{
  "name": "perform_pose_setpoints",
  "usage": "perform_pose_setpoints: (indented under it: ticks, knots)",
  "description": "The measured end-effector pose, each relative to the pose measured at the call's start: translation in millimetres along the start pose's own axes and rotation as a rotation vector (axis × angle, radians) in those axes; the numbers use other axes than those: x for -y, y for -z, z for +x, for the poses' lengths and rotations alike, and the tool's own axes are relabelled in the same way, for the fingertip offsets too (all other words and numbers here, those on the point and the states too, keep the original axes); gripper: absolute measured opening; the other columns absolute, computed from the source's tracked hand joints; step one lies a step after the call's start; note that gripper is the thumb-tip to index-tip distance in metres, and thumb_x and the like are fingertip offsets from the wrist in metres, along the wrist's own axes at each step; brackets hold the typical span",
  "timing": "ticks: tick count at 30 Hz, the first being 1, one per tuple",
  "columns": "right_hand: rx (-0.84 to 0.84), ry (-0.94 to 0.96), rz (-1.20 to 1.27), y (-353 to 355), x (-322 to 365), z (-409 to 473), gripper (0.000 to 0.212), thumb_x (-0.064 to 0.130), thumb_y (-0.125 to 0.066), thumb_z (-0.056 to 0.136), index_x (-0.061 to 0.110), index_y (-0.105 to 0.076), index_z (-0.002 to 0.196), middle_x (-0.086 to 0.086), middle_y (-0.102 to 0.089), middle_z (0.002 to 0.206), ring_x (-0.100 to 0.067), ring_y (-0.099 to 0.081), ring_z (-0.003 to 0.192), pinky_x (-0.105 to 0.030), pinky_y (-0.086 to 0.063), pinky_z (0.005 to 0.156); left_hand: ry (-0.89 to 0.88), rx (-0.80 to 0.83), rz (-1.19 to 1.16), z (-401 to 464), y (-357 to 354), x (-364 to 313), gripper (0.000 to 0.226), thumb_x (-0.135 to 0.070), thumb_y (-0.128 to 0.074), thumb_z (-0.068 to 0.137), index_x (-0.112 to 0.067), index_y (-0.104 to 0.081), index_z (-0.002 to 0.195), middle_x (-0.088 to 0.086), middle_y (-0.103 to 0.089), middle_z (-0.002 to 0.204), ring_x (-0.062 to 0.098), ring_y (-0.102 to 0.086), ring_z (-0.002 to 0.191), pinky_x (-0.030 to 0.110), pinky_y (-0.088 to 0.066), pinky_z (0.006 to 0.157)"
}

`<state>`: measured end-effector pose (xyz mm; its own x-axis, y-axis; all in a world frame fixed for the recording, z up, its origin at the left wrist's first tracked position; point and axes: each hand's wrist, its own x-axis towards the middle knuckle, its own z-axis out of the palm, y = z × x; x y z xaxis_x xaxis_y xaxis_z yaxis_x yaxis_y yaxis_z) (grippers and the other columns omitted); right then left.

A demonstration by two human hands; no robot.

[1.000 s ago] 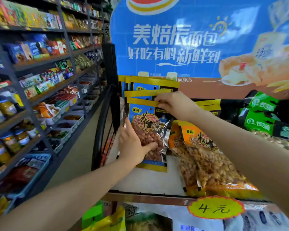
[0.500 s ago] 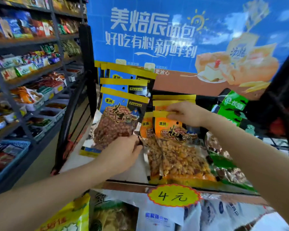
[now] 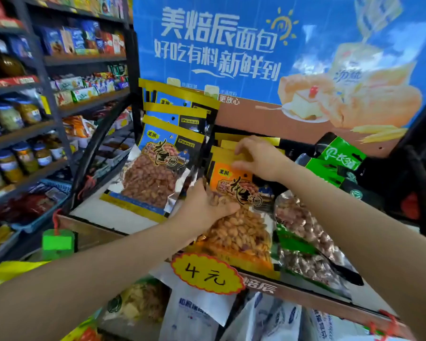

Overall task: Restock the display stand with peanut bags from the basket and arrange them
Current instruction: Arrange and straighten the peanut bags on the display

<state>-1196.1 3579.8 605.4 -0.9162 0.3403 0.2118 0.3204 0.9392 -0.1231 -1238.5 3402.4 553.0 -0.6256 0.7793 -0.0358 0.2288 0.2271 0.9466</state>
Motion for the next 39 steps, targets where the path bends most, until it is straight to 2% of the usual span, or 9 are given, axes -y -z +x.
perform_pose_setpoints:
  ticks: [3,7,10,15,20,25,30,33,39]
  knots:
    - [-0.201,0.007,-0.123,9,-10,6,0.043,0.032,-0.049,0.093,0.011,-0.046,0.13,-0.014,-0.043,0.137,-0.035,-0.038,0.124,-0.046,-0.036,0.102,0.046,0.018,0.035,2,6,4,0.083,-0.034,-0.074,0.074,-0.013,-0.027,0.139,-0.002,-0.045,0.136,0.017,-0.047,0.117,0.025,-0.042,0.09]
    - [-0.144,0.039,-0.329,11,-11,19,0.043,0.022,-0.043,0.096,0.012,-0.037,0.137,-0.014,-0.041,0.139,-0.035,-0.039,0.124,-0.046,-0.036,0.1,0.061,0.07,0.002,-3,12,8,0.086,-0.048,-0.075,0.063,-0.025,-0.035,0.135,-0.009,-0.054,0.128,0.015,-0.05,0.118,0.035,-0.042,0.1]
    - [-0.061,0.029,-0.408,3,-7,26,0.039,0.015,-0.043,0.094,0.01,-0.041,0.132,-0.018,-0.051,0.129,-0.037,-0.048,0.116,-0.045,-0.04,0.094,0.032,0.088,-0.036,-2,10,15,0.068,-0.033,-0.074,0.073,-0.033,-0.038,0.132,-0.013,-0.058,0.12,0.011,-0.054,0.112,0.03,-0.042,0.096]
    - [0.039,-0.047,-0.176,7,-7,30,0.029,0.022,-0.05,0.093,0.015,-0.057,0.119,-0.013,-0.061,0.12,-0.036,-0.056,0.105,-0.042,-0.05,0.081,0.034,0.136,-0.006,-2,15,17,0.095,-0.036,-0.078,0.068,-0.039,-0.018,0.141,-0.02,-0.046,0.124,0.008,-0.046,0.116,0.032,-0.037,0.103]
    - [-0.095,-0.056,-0.109,46,-1,33,0.026,0.031,-0.06,0.087,0.012,-0.062,0.105,-0.012,-0.063,0.107,-0.033,-0.057,0.101,-0.04,-0.047,0.078,-0.043,0.115,0.155,2,14,8,0.112,-0.032,-0.077,0.07,-0.027,0.004,0.147,-0.009,-0.026,0.151,0.003,-0.031,0.124,0.028,-0.028,0.105]
    - [-0.229,-0.213,0.084,82,-12,35,0.036,0.038,-0.071,0.077,0.012,-0.049,0.067,-0.003,-0.048,0.063,-0.025,-0.05,0.07,-0.029,-0.032,0.051,-0.249,0.019,0.272,29,6,-2,0.116,-0.03,-0.075,0.073,-0.029,0.016,0.145,-0.004,-0.011,0.157,0.013,-0.016,0.143,0.033,-0.017,0.114]
    - [-0.232,-0.118,0.02,67,-7,44,0.028,0.038,-0.063,0.084,0.013,-0.053,0.09,-0.01,-0.055,0.083,-0.029,-0.055,0.082,-0.033,-0.04,0.066,-0.398,-0.03,0.45,46,3,4,0.098,-0.028,-0.062,0.086,-0.025,0.016,0.144,0.005,-0.016,0.153,0.018,-0.022,0.139,0.023,-0.018,0.108]
    - [-0.205,-0.031,-0.086,64,-4,46,0.025,0.029,-0.054,0.091,0.01,-0.055,0.107,-0.018,-0.063,0.101,-0.034,-0.057,0.098,-0.036,-0.04,0.072,-0.44,-0.044,0.653,46,7,15,0.083,-0.032,-0.054,0.09,-0.025,0.007,0.147,0.008,0.011,0.155,0.023,0.001,0.144,0.03,-0.008,0.114]
    - [-0.128,-0.061,-0.205,77,-14,39,0.024,0.013,-0.052,0.09,0.007,-0.054,0.113,-0.02,-0.062,0.107,-0.035,-0.057,0.1,-0.039,-0.045,0.077,-0.53,0.208,0.95,44,18,32,0.102,-0.082,-0.016,0.065,-0.027,0.016,0.145,-0.001,0.034,0.15,0.019,0.026,0.14,0.04,0.003,0.116]
